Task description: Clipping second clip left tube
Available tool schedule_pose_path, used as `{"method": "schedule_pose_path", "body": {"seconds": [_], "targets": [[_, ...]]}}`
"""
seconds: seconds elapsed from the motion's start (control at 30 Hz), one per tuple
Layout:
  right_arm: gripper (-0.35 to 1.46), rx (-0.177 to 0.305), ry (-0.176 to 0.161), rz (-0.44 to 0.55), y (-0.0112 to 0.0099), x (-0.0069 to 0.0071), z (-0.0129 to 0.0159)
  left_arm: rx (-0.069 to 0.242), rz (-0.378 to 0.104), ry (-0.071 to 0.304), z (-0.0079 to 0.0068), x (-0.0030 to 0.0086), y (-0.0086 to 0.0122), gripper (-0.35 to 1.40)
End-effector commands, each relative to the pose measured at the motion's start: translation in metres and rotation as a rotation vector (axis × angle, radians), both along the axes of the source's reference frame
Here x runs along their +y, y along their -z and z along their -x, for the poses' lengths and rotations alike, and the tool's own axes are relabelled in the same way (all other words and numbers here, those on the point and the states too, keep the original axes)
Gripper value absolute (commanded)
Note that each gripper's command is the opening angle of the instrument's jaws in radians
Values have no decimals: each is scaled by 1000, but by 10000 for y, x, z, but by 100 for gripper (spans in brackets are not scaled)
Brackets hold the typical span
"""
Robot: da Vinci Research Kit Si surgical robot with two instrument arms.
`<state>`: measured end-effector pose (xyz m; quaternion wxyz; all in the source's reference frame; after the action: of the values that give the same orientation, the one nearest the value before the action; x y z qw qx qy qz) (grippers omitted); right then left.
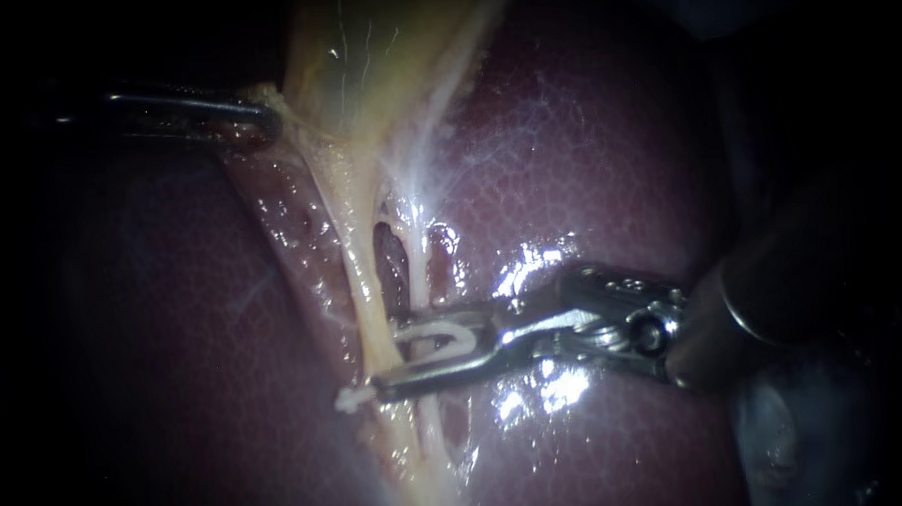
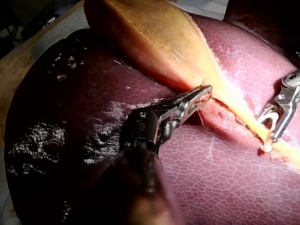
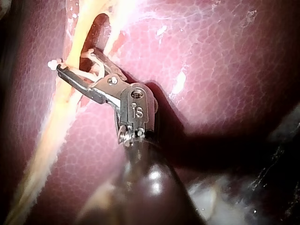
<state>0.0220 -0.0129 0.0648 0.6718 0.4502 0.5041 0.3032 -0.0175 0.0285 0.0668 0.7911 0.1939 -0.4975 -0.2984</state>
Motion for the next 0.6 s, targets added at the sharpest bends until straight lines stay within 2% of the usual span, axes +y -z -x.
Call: {"method": "schedule_pose_path", "body": {"seconds": [0.03, 0.33, 0.47, 0.6], "targets": [[50, 17, -1, -4, 3, -1, -4, 0, 0, 0, 0, 0, 0, -35], [50, 103, 18, -30, 23, -7, -26, 0, 0, 0, 0, 0, 0, -35], [50, 167, 16, -46, 29, -5, -31, 0, 0, 0, 1, 0, 0, -35], [49, 196, 21, -56, 36, 0, -31, 0, 0, 0, 1, 0, 0, -35]]}}
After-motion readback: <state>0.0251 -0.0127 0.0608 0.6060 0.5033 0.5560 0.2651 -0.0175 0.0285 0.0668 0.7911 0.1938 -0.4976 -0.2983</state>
